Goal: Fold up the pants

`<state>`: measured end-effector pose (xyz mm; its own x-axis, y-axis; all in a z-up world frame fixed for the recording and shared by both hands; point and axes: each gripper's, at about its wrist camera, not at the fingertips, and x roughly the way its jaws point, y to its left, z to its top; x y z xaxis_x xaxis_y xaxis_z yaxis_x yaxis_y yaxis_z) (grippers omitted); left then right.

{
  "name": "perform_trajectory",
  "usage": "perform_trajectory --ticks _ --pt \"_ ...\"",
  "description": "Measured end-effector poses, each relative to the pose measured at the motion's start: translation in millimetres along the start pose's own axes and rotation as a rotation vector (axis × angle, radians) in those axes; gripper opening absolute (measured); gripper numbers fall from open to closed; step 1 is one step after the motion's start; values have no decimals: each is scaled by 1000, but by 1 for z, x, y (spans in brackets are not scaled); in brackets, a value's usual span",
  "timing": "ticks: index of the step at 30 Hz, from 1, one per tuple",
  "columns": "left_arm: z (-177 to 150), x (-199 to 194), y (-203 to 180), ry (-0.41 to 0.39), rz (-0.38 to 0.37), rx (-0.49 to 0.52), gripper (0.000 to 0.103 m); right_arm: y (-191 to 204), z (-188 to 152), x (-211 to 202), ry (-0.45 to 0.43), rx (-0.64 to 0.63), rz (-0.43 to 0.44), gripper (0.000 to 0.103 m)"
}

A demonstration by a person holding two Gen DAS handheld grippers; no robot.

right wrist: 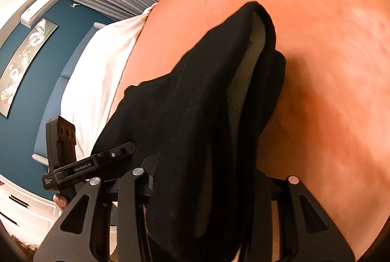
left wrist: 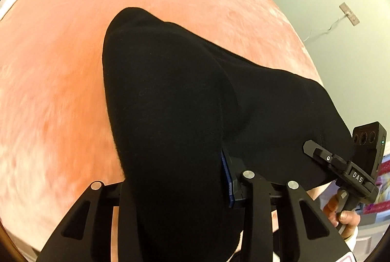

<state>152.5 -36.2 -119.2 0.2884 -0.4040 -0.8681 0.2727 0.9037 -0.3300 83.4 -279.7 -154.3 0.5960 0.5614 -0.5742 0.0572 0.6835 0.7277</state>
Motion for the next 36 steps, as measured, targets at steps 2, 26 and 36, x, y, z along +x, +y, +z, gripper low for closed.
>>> perform_trajectory --ticks 2,26,36 --pt "-9 -1 -4 -9 24 16 34 -7 -7 0 1 18 1 38" --pt "-17 24 15 -59 8 -45 58 -45 -16 0 -63 18 19 45" --pt "-48 -16 17 -50 -112 -87 31 -29 -48 -37 -55 2 37 39"
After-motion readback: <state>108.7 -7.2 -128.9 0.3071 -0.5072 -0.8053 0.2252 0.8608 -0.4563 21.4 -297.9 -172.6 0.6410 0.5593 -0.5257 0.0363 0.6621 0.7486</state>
